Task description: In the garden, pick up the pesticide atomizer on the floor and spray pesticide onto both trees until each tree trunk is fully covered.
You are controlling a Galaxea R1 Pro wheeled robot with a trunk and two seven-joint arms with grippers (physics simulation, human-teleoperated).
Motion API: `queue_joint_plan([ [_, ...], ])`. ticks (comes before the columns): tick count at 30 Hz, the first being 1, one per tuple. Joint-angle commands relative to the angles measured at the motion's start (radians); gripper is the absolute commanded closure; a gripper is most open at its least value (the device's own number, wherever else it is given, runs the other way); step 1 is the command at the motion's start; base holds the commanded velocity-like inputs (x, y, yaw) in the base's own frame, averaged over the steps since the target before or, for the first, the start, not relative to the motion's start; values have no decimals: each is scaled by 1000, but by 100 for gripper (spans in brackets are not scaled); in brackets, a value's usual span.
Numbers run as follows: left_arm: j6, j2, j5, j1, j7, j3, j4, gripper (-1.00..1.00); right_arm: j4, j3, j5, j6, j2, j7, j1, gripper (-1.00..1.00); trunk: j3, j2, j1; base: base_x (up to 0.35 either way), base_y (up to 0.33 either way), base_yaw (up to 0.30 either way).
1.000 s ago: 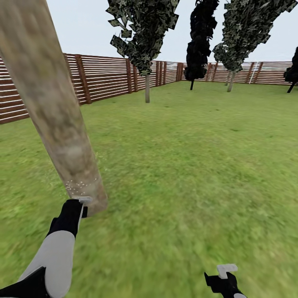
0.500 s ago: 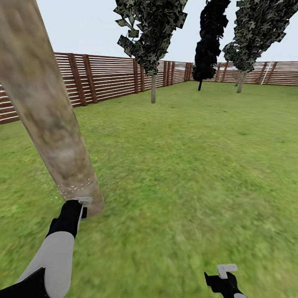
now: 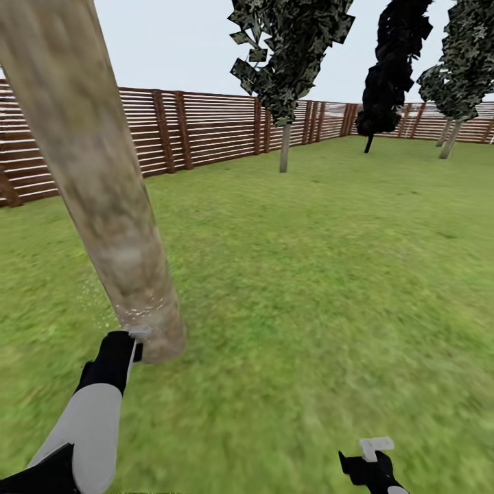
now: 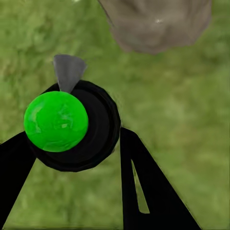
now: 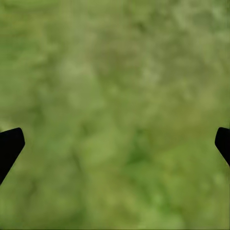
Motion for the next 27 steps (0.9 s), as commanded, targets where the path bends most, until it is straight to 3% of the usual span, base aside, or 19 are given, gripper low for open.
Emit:
queue_joint_plan([
  [1,2,-2,-1,1,2,3,-1,100,0,-8,5,-4,0,5,0,-100,-1,0,0,17,-6,277],
  [7,2,2,-3,4,2,3,-1,100,1,-8,5,-3,0,5,0,-100,-1,0,0,2,-4,266],
  [15,-13,1,-3,14,8,1,13,100,2,-8,5,-4,-2,5,-1,-100,-1,0,0,70,-236,19],
  [19,-15,7,0,49,10,5,9,100,2,-8,5,-4,-2,5,0,-100,-1,0,0,81,-262,0],
  [23,-21,42,6,70,1,13,14,100,2,-8,5,-4,-1,3,-1,-100,-1,0,0,86,-263,112],
  [27,-23,44,17,70,-1,9,14,100,2,-8,5,-4,-2,3,-1,-100,-1,0,0,79,-264,266],
])
